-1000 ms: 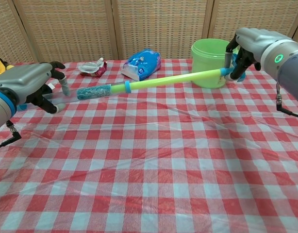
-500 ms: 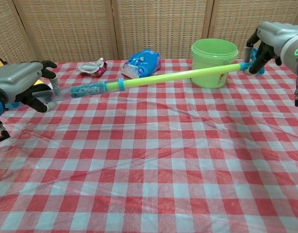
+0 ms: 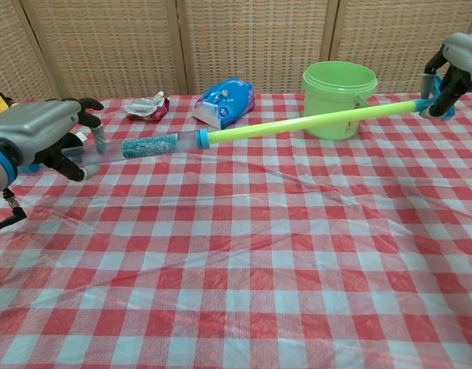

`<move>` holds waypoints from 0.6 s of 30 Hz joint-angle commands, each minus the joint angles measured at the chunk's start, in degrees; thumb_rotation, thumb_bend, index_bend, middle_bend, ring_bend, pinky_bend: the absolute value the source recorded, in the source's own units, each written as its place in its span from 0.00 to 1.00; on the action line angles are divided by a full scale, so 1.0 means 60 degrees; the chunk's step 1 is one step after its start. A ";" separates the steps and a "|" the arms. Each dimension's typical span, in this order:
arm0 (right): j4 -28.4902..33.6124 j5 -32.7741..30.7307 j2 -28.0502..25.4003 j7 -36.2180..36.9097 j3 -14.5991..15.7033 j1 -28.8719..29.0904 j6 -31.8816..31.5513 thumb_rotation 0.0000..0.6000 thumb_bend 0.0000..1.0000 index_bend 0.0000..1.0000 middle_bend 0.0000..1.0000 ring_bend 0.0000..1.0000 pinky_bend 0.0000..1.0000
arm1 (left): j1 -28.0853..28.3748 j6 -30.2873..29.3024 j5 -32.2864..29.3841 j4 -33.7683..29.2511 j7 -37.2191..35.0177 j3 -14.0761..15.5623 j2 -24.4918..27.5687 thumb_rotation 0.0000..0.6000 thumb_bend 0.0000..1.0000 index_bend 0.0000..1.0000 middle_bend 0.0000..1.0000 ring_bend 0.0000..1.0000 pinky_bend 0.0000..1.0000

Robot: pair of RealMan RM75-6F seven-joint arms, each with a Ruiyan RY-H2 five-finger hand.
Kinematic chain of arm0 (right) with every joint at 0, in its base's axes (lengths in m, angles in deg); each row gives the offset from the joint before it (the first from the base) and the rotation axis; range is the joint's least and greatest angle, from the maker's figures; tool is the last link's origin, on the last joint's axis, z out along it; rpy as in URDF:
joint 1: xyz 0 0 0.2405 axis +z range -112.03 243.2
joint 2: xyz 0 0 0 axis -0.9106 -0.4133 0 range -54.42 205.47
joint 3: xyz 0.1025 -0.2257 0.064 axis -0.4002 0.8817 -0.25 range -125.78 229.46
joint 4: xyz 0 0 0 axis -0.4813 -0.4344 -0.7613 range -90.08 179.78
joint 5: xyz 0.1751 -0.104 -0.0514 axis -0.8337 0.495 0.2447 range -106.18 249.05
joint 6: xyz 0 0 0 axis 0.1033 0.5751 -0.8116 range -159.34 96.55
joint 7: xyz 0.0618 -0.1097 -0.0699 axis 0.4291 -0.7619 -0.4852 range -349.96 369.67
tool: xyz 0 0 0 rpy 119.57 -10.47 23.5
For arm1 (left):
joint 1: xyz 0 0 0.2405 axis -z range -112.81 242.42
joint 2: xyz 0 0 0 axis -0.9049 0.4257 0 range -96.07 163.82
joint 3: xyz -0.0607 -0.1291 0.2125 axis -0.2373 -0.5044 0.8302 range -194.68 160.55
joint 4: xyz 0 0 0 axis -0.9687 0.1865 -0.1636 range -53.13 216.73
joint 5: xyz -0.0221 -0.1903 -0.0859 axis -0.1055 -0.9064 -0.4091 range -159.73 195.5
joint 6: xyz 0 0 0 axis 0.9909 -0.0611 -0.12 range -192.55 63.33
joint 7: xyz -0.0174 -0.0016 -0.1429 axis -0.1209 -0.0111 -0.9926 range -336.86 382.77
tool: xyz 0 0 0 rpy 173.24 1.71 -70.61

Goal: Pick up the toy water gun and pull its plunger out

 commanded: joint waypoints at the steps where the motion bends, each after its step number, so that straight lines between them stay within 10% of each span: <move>1: -0.0046 -0.0037 -0.0055 0.0062 0.0052 -0.0094 0.0057 1.00 0.54 0.80 1.00 0.98 0.74 | 0.0048 0.0045 0.0017 -0.0007 0.0093 0.0039 -0.0074 1.00 0.33 0.49 0.00 0.00 0.00; 7: -0.0246 -0.0117 -0.0129 -0.0138 0.0278 -0.0251 0.0100 1.00 0.46 0.65 0.95 0.90 0.70 | 0.0055 0.0115 -0.0058 -0.0018 0.0304 0.0143 -0.0117 1.00 0.14 0.27 0.00 0.00 0.00; 12: -0.0091 -0.0501 -0.0234 -0.0698 0.0318 -0.0266 0.0042 1.00 0.35 0.44 0.65 0.66 0.55 | 0.0043 0.0156 -0.0180 -0.0157 0.0547 0.0204 0.0005 1.00 0.09 0.01 0.00 0.00 0.00; 18: 0.0110 -0.0374 -0.0292 -0.0675 0.0301 -0.0312 -0.0154 1.00 0.32 0.27 0.36 0.38 0.38 | -0.0020 -0.0041 0.0038 -0.0421 0.0443 0.0187 0.0161 1.00 0.09 0.00 0.00 0.00 0.00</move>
